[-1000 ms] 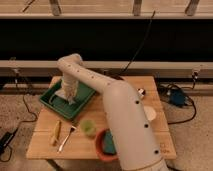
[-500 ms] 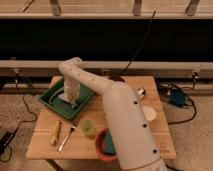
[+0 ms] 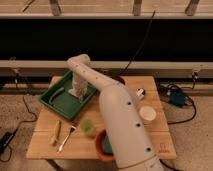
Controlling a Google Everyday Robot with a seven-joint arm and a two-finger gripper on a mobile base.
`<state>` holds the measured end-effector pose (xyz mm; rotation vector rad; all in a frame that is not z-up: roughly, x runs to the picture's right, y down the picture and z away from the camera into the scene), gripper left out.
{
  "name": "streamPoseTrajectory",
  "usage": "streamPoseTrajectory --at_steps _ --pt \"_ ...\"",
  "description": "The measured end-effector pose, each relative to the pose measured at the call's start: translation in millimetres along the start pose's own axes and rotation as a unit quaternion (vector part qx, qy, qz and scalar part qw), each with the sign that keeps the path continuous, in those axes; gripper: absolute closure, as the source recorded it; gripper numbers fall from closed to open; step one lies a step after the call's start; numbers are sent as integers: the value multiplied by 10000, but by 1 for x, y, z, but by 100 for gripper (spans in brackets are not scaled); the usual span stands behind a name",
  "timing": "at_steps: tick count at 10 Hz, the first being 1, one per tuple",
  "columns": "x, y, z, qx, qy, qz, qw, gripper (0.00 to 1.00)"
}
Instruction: Wipe tray with towel
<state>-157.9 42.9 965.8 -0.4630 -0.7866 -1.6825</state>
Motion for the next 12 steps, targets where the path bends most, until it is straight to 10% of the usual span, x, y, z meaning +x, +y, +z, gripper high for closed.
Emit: streamPoseTrajectory --at_steps 5,12 --pt "47 -1 0 -79 134 3 9999 80" --pt "37 -78 -1 154 191 -764 9968 80"
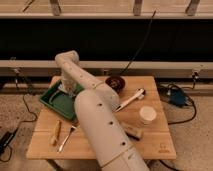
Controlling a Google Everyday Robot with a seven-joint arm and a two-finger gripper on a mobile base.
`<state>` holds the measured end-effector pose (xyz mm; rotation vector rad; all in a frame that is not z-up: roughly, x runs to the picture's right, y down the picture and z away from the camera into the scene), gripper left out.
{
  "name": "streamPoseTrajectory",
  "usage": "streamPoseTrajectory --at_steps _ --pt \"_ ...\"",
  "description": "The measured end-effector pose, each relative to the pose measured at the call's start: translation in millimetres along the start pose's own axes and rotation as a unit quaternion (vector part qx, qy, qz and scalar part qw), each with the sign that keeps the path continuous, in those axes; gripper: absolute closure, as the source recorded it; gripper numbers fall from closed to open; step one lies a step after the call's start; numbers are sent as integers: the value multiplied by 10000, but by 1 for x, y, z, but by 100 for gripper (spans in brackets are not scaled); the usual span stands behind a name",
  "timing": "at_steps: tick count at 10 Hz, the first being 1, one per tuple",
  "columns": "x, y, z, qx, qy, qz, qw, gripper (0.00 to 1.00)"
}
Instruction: Wipe tray with towel
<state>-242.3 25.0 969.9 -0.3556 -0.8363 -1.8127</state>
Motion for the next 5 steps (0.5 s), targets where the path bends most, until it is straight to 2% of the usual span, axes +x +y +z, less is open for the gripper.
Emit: streamPoseTrajectory --at_steps 3,5 --pt "-25 -21 -1 165 -57 -175 9997 80" --pt "-44 -26 -4 244 -110 -192 9995 80"
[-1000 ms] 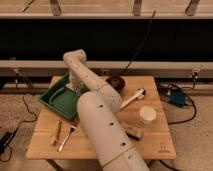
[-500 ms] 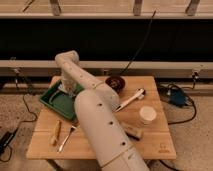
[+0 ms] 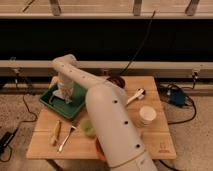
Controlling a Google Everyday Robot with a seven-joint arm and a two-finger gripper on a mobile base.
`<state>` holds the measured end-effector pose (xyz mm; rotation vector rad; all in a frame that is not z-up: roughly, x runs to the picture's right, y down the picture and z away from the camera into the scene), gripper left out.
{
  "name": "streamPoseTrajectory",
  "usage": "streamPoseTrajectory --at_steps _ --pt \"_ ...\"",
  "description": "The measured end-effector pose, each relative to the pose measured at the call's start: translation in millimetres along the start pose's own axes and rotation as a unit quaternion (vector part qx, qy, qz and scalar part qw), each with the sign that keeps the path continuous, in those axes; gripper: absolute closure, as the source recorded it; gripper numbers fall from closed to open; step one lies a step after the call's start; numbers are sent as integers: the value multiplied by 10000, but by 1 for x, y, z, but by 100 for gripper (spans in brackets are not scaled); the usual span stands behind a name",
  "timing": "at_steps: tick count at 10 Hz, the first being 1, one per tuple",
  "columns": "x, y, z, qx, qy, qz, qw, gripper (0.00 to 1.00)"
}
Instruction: Wipe tray with towel
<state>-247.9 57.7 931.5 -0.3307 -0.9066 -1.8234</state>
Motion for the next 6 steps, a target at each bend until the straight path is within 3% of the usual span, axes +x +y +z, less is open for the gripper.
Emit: streamPoseTrajectory --at_steps 3,6 --pt "-25 18 -3 -80 -85 180 9998 80" --pt "-39 58 -4 -306 -115 538 9980 80"
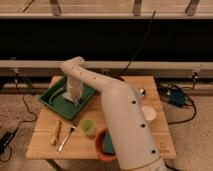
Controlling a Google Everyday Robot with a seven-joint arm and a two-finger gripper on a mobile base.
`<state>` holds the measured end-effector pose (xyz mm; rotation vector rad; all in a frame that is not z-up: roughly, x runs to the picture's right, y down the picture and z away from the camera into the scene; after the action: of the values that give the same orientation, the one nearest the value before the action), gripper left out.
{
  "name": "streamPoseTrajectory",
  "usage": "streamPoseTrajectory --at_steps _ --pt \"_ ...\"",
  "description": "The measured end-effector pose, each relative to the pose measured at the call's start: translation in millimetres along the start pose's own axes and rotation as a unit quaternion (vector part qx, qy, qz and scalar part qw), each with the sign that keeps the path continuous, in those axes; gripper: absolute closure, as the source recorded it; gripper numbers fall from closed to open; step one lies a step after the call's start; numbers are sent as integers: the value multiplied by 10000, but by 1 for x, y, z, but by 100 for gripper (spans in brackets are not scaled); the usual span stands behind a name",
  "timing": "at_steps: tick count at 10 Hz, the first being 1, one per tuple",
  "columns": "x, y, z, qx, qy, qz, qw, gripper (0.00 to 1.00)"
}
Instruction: Wipe tray with towel
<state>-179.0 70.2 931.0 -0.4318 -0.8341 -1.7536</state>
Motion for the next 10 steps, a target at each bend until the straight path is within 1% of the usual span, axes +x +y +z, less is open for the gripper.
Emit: streamPoseTrajectory --at_steps 2,4,6,8,10 --pt "8 20 0 -80 16 236 9997 80" --pt "26 36 1 -119 42 381 9992 80" --pt "51 45 1 -175 93 453 9988 80" --pt "68 50 0 -189 143 476 9986 80" --pt "77 36 -2 -166 196 351 9991 80"
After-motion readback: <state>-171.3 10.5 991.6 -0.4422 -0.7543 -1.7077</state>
